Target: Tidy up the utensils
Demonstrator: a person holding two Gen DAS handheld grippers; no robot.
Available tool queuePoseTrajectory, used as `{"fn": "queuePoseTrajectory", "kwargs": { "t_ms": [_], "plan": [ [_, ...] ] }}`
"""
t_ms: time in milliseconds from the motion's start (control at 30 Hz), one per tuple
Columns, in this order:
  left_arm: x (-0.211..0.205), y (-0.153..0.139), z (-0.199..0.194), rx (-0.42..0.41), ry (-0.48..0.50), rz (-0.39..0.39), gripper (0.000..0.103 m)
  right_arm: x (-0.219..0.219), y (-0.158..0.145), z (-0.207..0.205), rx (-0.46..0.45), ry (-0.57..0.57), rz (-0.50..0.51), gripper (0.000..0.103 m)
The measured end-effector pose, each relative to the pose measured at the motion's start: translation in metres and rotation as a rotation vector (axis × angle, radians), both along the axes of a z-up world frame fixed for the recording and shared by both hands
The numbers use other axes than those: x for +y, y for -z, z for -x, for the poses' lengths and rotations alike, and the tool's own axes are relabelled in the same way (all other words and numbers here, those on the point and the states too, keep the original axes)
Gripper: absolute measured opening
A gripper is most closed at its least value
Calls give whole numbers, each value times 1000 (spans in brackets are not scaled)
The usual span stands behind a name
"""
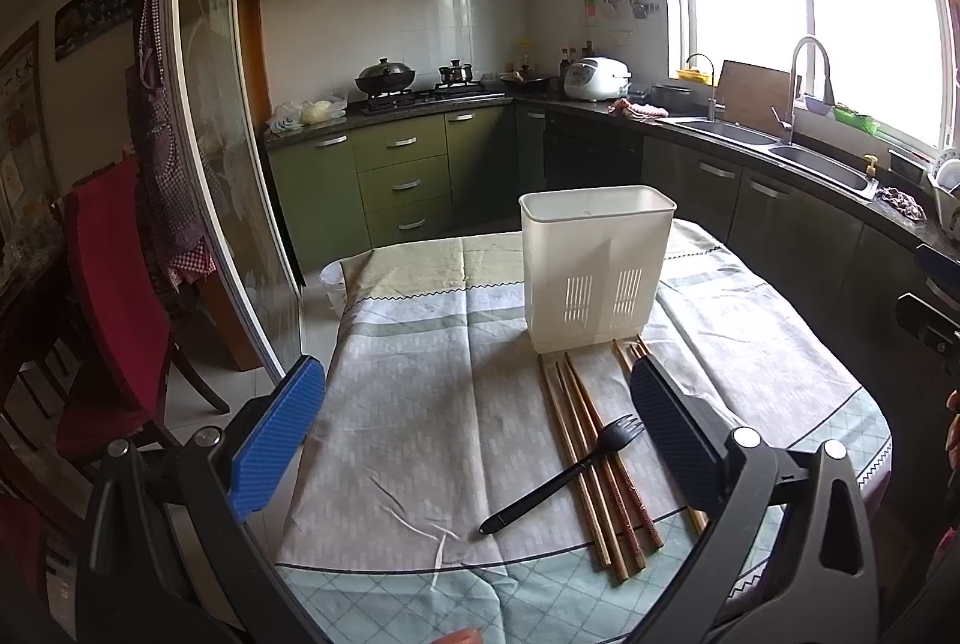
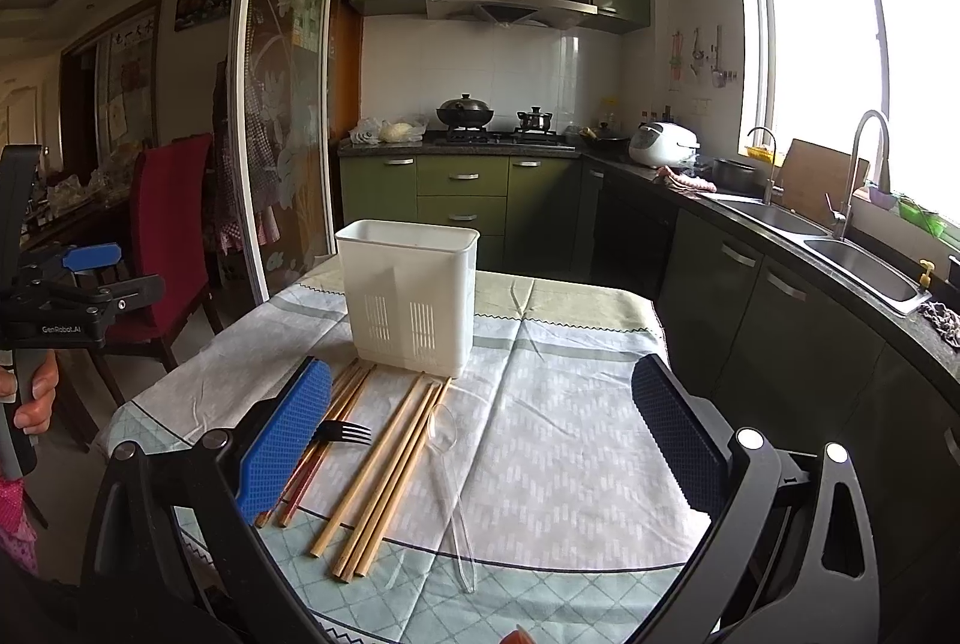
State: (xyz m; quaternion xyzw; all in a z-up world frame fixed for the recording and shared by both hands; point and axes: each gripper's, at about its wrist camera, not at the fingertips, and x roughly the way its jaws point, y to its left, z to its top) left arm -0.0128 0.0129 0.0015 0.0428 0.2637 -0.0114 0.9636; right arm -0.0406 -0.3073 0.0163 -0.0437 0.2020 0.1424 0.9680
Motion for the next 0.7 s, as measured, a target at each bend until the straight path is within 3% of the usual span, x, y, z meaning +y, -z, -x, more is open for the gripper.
{"fn": "queuePoseTrajectory", "kwargs": {
  "t_ms": [700],
  "plan": [
    [3,2,2,-1,-9,2,97,0,3,-5,16,-6,6,99]
  ]
}}
